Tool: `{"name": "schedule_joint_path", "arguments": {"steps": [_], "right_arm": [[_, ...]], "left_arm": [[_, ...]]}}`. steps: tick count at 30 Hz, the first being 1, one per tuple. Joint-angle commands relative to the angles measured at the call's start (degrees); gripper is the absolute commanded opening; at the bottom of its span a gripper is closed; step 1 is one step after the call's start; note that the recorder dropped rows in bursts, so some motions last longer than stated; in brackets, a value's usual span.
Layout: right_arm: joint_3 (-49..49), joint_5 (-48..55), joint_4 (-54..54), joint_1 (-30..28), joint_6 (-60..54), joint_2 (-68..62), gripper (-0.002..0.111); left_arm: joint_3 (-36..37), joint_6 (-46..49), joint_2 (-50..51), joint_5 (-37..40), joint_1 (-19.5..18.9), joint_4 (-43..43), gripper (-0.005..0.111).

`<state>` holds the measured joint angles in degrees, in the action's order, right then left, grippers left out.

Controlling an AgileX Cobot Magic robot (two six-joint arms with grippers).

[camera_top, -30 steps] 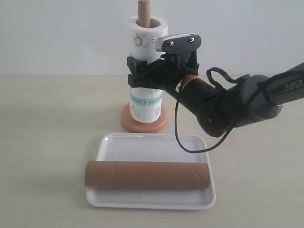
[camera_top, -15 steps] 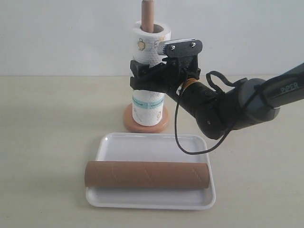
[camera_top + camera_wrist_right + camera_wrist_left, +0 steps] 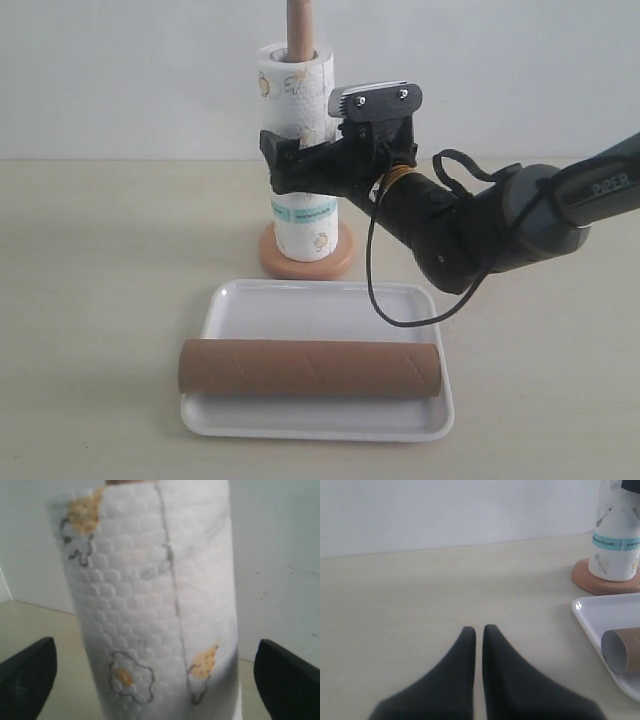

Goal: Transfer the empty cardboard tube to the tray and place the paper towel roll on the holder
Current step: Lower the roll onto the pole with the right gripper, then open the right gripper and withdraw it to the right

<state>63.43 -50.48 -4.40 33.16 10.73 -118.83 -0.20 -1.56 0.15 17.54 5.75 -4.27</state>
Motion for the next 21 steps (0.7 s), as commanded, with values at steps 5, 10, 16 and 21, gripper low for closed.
{"name": "schedule_joint_path", "arguments": {"steps": [5,10,16,21], "right_arm": [[-7.83,-0.72,-3.07,-0.02,-0.18,8.44,0.104],[-23.94,-0.72,8.77,-0.02,-9.85,22.13,0.104],[-41.86,3.97,13.05,-0.02,-12.6,42.17,0.04],[-46.45,11.72,14.71,-0.02,-10.73,52.24,0.003]], "left_arm": [[0.2,0.1,-0.15,0.04,-0.14,-0.05,0.005],[0.2,0.1,-0.15,0.04,-0.14,-0.05,0.005],[0.2,0.1,-0.15,0.04,-0.14,-0.05,0.005],[0.2,0.1,-0.15,0.04,-0.14,-0.05,0.005]]}}
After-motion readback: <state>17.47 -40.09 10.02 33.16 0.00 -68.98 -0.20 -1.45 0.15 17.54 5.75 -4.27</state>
